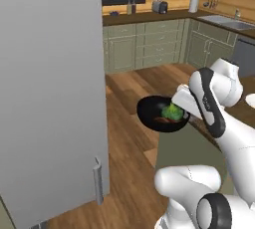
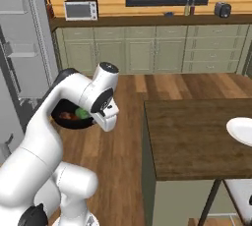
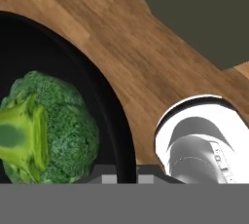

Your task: Pick the chicken drumstick and broccoli from their plates and place them in the bowl. Then put the bowl in the fridge.

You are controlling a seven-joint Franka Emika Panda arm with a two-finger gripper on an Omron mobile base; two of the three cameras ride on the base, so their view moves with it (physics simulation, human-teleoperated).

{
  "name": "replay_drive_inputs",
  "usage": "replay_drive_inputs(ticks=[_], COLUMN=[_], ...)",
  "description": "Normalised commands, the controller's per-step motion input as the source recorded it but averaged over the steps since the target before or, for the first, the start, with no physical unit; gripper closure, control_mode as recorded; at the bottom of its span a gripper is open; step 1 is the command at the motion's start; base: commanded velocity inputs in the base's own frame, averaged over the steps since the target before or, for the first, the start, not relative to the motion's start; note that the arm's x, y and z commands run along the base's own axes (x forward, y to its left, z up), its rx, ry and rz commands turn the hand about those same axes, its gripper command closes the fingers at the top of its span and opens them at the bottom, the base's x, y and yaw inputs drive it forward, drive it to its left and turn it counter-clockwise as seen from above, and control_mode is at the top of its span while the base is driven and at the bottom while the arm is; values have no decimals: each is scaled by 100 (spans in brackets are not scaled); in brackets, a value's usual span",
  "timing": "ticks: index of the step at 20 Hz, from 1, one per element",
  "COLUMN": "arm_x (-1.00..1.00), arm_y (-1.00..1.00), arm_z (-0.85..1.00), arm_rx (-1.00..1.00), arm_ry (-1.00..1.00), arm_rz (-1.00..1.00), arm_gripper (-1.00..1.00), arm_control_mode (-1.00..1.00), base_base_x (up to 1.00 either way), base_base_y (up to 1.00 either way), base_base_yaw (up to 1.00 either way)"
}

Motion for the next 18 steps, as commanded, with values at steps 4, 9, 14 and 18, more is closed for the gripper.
replay_drive_inputs(ticks=[4,9,14,18], arm_x=[0,0,0,0], arm_y=[0,0,0,0], arm_z=[0,0,0,0], arm_rx=[0,0,0,0], arm_ry=[0,0,0,0], arm_rz=[0,0,0,0], arm_gripper=[100,100,100,100], arm_control_mode=[100,100,100,100], base_base_x=[86,50,55,96], base_base_y=[-25,-46,-45,-33], base_base_yaw=[-4,6,19,19])
